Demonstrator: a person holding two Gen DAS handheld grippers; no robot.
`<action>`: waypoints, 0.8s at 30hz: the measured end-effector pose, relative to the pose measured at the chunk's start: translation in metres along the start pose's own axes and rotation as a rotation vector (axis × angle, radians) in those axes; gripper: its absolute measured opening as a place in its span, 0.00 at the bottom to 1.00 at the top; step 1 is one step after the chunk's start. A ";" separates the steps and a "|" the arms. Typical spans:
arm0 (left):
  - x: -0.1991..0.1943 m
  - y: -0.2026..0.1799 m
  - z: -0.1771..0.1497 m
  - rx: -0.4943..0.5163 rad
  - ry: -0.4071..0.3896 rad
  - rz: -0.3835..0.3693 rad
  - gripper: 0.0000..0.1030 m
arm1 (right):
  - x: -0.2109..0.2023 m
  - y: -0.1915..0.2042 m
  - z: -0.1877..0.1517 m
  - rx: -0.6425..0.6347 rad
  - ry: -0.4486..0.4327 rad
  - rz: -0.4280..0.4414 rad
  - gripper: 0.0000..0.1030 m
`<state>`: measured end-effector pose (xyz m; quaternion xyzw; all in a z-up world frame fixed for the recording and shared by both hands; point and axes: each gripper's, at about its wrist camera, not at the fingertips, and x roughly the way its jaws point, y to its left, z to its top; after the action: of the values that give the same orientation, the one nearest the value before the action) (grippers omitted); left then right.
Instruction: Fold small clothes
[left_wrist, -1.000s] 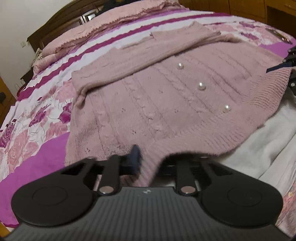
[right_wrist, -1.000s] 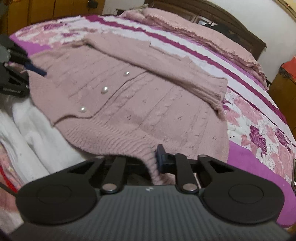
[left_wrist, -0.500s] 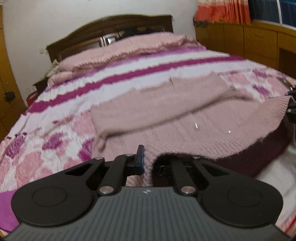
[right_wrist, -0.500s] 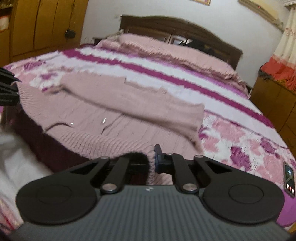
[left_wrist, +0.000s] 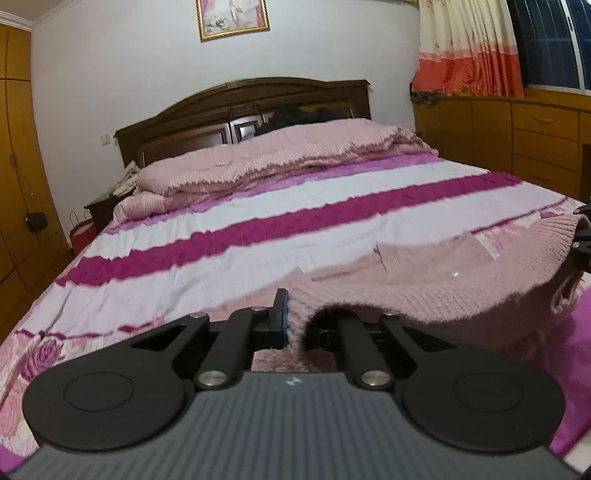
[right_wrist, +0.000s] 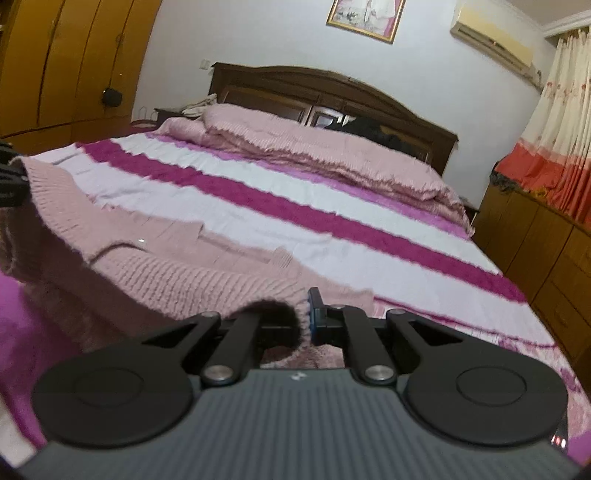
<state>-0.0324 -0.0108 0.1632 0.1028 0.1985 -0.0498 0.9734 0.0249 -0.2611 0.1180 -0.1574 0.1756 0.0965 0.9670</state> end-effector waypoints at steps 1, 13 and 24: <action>0.006 0.001 0.005 -0.002 -0.006 0.003 0.06 | 0.004 -0.001 0.003 -0.005 -0.008 -0.005 0.08; 0.103 0.007 0.041 -0.001 0.023 0.062 0.06 | 0.083 -0.011 0.024 -0.034 -0.010 -0.029 0.08; 0.235 0.020 0.011 -0.013 0.212 0.064 0.06 | 0.183 0.006 0.001 -0.118 0.137 -0.009 0.08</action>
<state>0.1900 -0.0065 0.0831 0.1073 0.2973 -0.0063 0.9487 0.1919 -0.2310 0.0494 -0.2212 0.2347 0.0912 0.9422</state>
